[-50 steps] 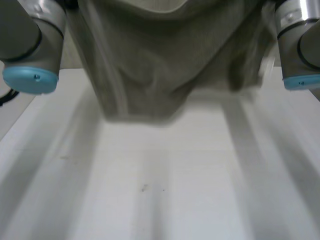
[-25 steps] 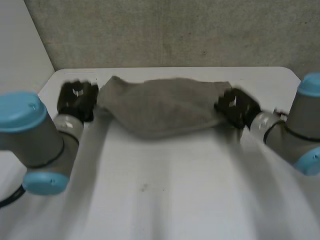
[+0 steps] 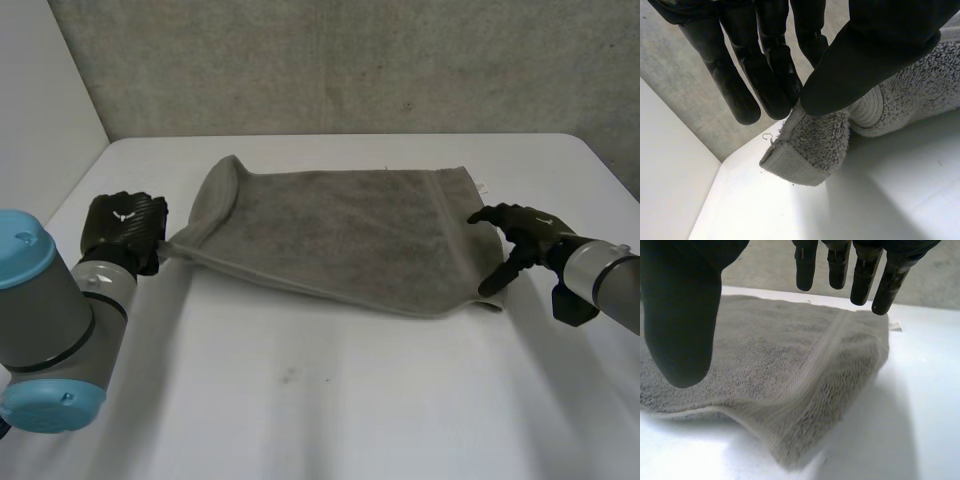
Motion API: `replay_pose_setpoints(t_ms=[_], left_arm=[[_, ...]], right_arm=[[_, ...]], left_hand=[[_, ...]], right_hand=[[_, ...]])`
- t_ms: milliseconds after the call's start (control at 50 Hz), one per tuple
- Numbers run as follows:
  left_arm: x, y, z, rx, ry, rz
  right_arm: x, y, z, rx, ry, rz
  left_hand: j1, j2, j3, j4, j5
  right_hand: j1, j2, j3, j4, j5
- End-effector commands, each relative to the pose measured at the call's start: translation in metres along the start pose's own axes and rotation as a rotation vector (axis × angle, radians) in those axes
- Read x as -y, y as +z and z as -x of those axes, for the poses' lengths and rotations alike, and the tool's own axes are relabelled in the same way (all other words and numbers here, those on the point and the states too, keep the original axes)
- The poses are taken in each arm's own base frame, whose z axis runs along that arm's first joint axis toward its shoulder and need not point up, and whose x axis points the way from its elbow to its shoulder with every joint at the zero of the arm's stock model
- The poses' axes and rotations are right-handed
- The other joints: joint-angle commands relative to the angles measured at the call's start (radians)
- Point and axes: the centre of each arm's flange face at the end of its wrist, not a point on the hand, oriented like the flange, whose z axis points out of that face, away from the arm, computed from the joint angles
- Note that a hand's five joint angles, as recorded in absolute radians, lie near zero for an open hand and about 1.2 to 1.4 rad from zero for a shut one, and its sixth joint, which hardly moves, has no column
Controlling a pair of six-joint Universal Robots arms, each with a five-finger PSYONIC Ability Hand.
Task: Fold the laundry
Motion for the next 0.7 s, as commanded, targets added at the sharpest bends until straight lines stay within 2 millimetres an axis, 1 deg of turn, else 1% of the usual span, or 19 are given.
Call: replay_pose_setpoints(t_ms=[20,140,180,280,340,360,400,420,460,480,500,520,560,580,600,680,700], left_arm=[[0.004,0.001,0.005,0.012,-0.067,-0.010],[0.003,0.004,0.012,0.031,-0.080,-0.011],[0.007,0.007,0.017,0.047,-0.085,-0.022],[0.015,0.011,0.026,0.075,-0.089,-0.047],[0.019,0.012,0.027,0.074,-0.090,-0.060],[0.019,0.012,0.027,0.074,-0.090,-0.060],[0.021,0.012,0.026,0.073,-0.092,-0.067],[0.021,0.012,0.026,0.073,-0.092,-0.067],[0.021,0.012,0.026,0.071,-0.094,-0.066],[0.021,0.011,0.025,0.068,-0.095,-0.068],[0.021,0.010,0.025,0.067,-0.098,-0.065],[0.021,0.010,0.025,0.067,-0.098,-0.065],[0.020,0.010,0.024,0.065,-0.105,-0.065],[0.020,0.010,0.024,0.065,-0.105,-0.065],[0.020,0.010,0.024,0.063,-0.108,-0.065],[0.020,0.009,0.023,0.061,-0.110,-0.064],[0.019,0.009,0.023,0.061,-0.109,-0.061]], right_arm=[[-0.021,-0.008,-0.008,-0.059,0.084,0.030],[-0.033,-0.008,-0.007,-0.078,0.077,0.028],[-0.040,-0.007,-0.007,-0.086,0.071,0.035],[-0.044,-0.002,-0.011,-0.095,0.056,0.006],[-0.045,0.004,-0.013,-0.098,0.046,-0.018],[-0.045,0.004,-0.013,-0.098,0.046,-0.019],[-0.044,0.008,-0.015,-0.099,0.037,-0.040],[-0.044,0.008,-0.015,-0.099,0.037,-0.040],[-0.043,0.013,-0.019,-0.108,0.027,-0.067],[-0.043,0.013,-0.019,-0.108,0.027,-0.067],[-0.043,0.017,-0.022,-0.122,0.023,-0.082],[-0.043,0.017,-0.022,-0.122,0.023,-0.082],[-0.043,0.023,-0.026,-0.143,0.017,-0.097],[-0.043,0.023,-0.027,-0.143,0.017,-0.097],[-0.043,0.024,-0.028,-0.149,0.014,-0.098],[-0.036,0.024,-0.029,-0.160,0.004,-0.116],[-0.029,0.022,-0.031,-0.164,-0.002,-0.135]], left_hand=[[0.190,0.178,0.180,0.179,0.181],[0.190,0.178,0.180,0.179,0.181],[0.190,0.178,0.180,0.179,0.181],[0.190,0.178,0.180,0.179,0.181],[0.190,0.178,0.180,0.179,0.181],[0.190,0.178,0.180,0.179,0.181],[0.190,0.178,0.180,0.179,0.181],[0.190,0.178,0.180,0.179,0.181],[0.190,0.178,0.180,0.179,0.181],[0.190,0.178,0.180,0.179,0.181],[0.190,0.178,0.180,0.179,0.181],[0.190,0.178,0.180,0.179,0.181],[0.190,0.178,0.180,0.179,0.181],[0.190,0.178,0.180,0.179,0.181],[0.190,0.178,0.180,0.179,0.181],[0.190,0.178,0.180,0.179,0.181],[0.190,0.178,0.180,0.179,0.181]], right_hand=[[0.002,-0.016,0.000,-0.021,-0.033],[0.043,0.026,0.042,0.021,0.008],[0.131,0.113,0.130,0.108,0.096],[0.225,0.207,0.224,0.202,0.190],[0.342,0.325,0.341,0.319,0.307],[0.343,0.325,0.341,0.320,0.308],[0.491,0.474,0.490,0.469,0.457],[0.492,0.475,0.491,0.470,0.457],[0.729,0.712,0.728,0.706,0.694],[0.730,0.713,0.729,0.708,0.695],[0.844,0.826,0.842,0.821,0.809],[0.845,0.827,0.843,0.822,0.810],[1.078,1.061,1.077,1.055,1.043],[1.080,1.062,1.078,1.057,1.045],[1.183,1.166,1.182,1.160,1.148],[1.184,1.167,1.183,1.162,1.149],[1.184,1.167,1.183,1.162,1.149]])
